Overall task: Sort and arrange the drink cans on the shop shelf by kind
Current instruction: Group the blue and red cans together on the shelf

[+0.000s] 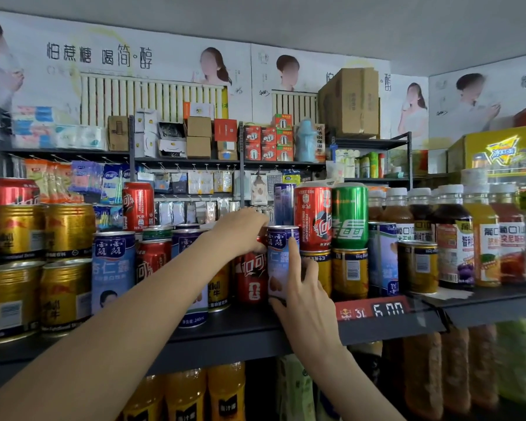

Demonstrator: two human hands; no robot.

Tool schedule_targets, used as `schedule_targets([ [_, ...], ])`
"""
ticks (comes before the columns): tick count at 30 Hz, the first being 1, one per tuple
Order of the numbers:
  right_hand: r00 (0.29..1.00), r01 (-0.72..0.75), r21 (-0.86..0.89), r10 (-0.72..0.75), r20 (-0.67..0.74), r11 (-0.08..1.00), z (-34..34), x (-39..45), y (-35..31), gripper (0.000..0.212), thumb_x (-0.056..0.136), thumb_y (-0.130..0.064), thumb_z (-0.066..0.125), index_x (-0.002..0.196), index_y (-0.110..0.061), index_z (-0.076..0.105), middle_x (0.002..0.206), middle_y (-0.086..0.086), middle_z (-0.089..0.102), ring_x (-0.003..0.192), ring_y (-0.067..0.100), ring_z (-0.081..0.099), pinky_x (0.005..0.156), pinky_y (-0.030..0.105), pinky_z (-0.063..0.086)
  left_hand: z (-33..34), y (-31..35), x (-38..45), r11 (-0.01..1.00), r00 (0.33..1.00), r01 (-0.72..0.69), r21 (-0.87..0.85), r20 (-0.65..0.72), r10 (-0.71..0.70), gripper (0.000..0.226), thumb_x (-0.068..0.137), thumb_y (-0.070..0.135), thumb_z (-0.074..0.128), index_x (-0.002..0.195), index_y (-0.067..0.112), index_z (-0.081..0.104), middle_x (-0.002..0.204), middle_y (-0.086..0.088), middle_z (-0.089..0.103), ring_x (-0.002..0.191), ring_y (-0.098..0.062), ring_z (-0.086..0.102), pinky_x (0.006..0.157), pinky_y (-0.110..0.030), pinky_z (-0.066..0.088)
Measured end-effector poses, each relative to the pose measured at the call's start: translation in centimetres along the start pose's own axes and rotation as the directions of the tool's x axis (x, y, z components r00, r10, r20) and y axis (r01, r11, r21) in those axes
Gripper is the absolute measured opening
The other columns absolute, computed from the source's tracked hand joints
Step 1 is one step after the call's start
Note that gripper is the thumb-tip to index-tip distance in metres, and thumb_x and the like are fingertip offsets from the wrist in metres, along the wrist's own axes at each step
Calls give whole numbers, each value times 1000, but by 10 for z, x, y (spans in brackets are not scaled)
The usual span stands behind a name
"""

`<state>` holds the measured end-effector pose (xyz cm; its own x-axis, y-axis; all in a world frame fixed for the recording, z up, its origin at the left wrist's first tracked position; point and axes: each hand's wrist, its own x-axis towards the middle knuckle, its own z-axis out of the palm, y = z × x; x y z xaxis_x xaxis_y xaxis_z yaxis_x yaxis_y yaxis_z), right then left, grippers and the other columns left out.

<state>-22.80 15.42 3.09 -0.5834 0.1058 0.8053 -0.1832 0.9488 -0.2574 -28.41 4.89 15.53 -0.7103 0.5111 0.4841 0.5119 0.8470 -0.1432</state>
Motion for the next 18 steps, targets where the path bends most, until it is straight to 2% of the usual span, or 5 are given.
schedule_targets([
  [3,999,-42,28,43,-15,999,-1,0,1,118,60,-33,86,143,-25,3,105,13,52,71,22,64,49,25,52,-4,-3,4,995,995,17,-94,96,-8,43,80,25,69,118,13,52,121,-5,55,109,-22,52,88,-33,43],
  [6,999,-38,33,37,31,999,-5,0,3,110,77,-37,73,147,-25,-12,114,6,42,88,19,60,65,23,51,-13,-16,6,975,974,58,-215,227,-8,45,79,10,69,121,12,52,121,-5,56,111,-20,53,92,-32,45],
  [8,996,-29,54,25,85,998,-8,1,7,103,85,-39,63,146,-24,-19,122,3,34,101,16,55,78,20,47,-12,-23,6,975,986,52,-218,165,-16,31,81,-3,61,109,11,60,115,-5,58,106,-19,56,90,-30,47],
  [12,994,-30,109,19,108,994,-12,3,8,100,87,-39,61,145,-23,-19,126,0,32,106,13,51,80,17,42,3,-21,9,999,999,37,-35,13,-37,23,83,-7,50,88,14,55,93,-1,55,91,-20,55,79,-27,45],
  [18,995,5,202,-26,101,979,-11,4,15,101,82,-37,66,147,-26,-11,135,-4,30,113,13,48,80,19,43,-16,-12,13,999,979,27,18,202,-30,39,88,4,54,125,14,54,122,-5,57,109,-23,54,85,-26,43],
])
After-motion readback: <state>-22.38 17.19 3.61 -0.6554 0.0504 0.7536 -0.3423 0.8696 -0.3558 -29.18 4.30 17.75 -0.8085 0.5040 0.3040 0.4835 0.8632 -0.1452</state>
